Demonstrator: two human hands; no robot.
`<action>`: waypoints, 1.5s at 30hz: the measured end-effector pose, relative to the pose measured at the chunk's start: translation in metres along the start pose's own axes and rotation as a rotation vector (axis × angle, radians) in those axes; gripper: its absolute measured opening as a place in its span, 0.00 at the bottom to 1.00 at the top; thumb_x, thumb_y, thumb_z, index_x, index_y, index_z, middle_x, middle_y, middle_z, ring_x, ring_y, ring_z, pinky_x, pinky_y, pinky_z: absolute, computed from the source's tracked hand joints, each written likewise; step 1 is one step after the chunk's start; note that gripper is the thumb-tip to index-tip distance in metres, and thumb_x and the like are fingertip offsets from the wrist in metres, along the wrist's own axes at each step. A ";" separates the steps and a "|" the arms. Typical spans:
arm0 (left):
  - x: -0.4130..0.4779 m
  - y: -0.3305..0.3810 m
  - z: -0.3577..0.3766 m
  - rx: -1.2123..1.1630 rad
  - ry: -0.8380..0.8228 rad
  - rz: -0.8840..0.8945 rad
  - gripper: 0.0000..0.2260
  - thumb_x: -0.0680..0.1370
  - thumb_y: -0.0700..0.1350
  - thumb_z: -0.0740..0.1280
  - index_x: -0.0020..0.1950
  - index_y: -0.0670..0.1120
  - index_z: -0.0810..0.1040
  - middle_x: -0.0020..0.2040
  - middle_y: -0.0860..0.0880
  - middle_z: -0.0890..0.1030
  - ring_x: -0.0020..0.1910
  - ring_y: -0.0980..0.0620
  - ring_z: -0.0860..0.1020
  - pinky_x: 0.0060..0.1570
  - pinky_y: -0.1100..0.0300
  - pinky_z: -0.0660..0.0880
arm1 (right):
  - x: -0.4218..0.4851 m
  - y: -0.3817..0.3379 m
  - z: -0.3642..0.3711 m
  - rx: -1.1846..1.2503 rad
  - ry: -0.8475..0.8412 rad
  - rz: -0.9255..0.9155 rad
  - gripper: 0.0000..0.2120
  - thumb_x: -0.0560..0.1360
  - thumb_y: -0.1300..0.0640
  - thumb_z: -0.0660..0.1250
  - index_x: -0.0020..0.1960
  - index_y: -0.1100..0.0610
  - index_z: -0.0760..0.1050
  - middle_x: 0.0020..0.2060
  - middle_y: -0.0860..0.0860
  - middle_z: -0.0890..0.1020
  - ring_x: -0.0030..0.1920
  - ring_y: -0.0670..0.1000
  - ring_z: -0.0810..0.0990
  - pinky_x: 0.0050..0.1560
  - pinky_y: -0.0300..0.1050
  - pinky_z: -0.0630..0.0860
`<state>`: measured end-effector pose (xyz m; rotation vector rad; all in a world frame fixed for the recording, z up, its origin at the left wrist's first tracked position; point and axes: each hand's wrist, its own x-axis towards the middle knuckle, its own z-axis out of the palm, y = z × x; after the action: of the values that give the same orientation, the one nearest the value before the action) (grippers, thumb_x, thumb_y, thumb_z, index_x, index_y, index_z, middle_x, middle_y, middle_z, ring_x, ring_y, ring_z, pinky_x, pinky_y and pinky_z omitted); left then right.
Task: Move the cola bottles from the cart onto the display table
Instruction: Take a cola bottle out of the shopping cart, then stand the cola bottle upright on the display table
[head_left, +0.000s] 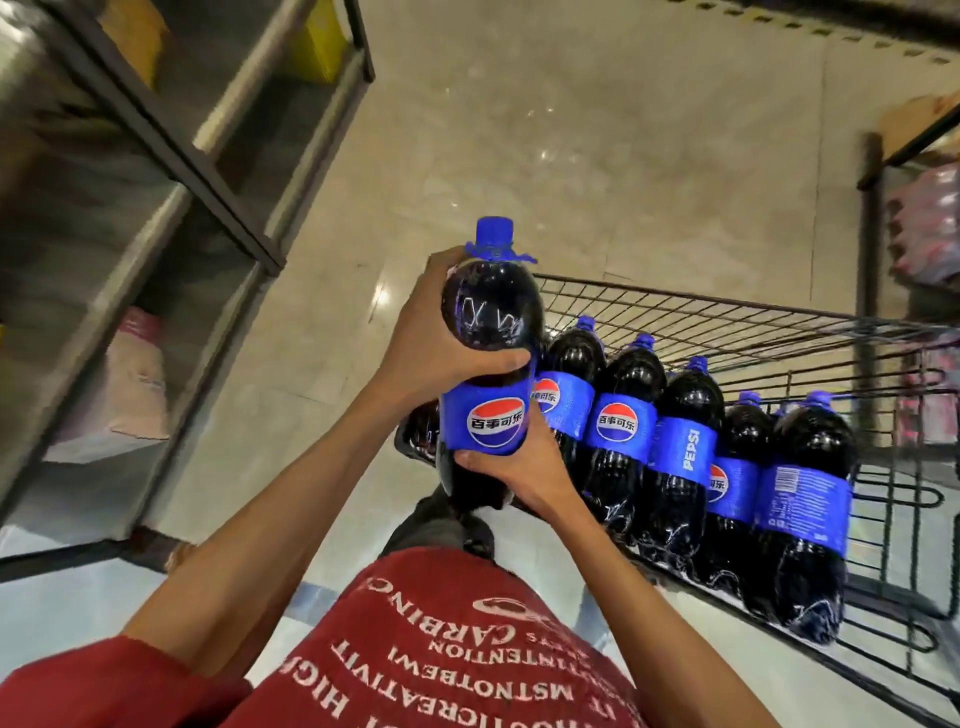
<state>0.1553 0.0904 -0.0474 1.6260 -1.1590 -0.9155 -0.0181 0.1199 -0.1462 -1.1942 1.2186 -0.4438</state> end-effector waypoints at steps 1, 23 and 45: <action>-0.007 0.003 -0.004 -0.016 0.018 -0.005 0.44 0.58 0.49 0.83 0.70 0.53 0.67 0.65 0.53 0.78 0.62 0.57 0.79 0.62 0.51 0.78 | -0.004 -0.004 0.001 -0.013 -0.016 -0.021 0.38 0.57 0.58 0.86 0.63 0.51 0.73 0.53 0.46 0.85 0.54 0.44 0.84 0.53 0.42 0.81; -0.093 0.036 -0.155 -0.025 0.605 0.051 0.42 0.66 0.39 0.83 0.72 0.50 0.64 0.64 0.61 0.74 0.61 0.64 0.77 0.57 0.67 0.76 | -0.002 -0.108 0.120 -0.297 -0.385 -0.337 0.43 0.50 0.34 0.83 0.60 0.44 0.73 0.52 0.41 0.85 0.52 0.44 0.84 0.54 0.54 0.83; -0.094 -0.047 -0.432 -0.043 0.777 0.013 0.48 0.60 0.49 0.84 0.74 0.52 0.63 0.66 0.57 0.76 0.64 0.58 0.77 0.65 0.52 0.76 | 0.053 -0.193 0.403 -0.334 -0.583 -0.435 0.40 0.55 0.39 0.83 0.63 0.44 0.73 0.54 0.42 0.85 0.54 0.44 0.84 0.54 0.51 0.84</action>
<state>0.5378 0.2961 0.0483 1.7001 -0.5964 -0.2321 0.4161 0.1890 -0.0500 -1.7376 0.5343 -0.1810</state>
